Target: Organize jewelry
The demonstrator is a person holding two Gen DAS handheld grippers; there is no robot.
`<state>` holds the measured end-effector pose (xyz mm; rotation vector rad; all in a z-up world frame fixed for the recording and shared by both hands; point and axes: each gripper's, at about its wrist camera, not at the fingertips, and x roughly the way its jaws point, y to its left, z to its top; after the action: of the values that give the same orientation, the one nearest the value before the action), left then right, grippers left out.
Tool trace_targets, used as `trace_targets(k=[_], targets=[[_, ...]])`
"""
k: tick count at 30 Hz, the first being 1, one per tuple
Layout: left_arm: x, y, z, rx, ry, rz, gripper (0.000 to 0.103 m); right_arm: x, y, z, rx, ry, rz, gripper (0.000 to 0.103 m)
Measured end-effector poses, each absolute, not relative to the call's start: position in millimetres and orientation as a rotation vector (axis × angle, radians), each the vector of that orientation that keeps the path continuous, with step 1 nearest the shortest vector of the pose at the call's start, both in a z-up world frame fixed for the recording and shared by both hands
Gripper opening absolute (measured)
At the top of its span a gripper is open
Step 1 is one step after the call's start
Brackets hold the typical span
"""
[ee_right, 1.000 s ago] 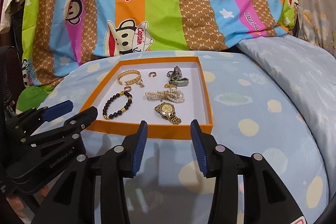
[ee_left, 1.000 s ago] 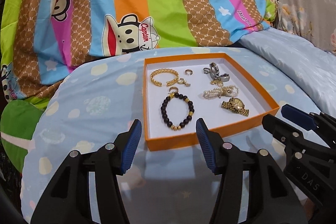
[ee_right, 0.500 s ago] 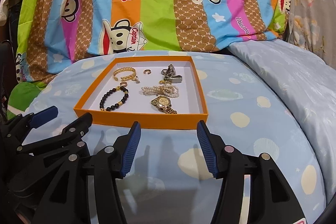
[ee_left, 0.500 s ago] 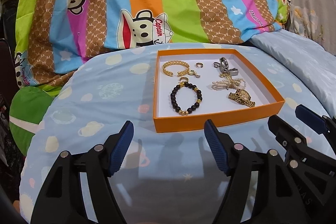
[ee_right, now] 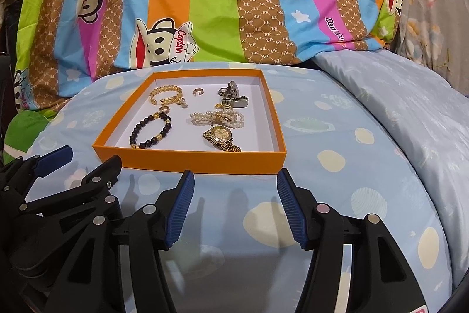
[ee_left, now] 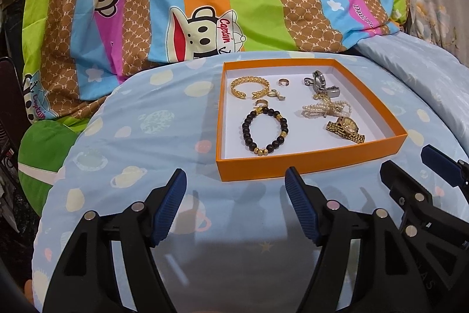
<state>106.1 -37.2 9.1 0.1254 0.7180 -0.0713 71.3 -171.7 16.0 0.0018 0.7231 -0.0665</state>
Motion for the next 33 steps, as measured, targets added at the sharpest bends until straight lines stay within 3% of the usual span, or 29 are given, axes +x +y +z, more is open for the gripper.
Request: trace_targets(k=[33], targets=[[107.2,-35.3,8.9,0.137,0.716,-0.06,0.067,72.7,-172.0,15.9,0.001,0.727,-0.067,0.058]])
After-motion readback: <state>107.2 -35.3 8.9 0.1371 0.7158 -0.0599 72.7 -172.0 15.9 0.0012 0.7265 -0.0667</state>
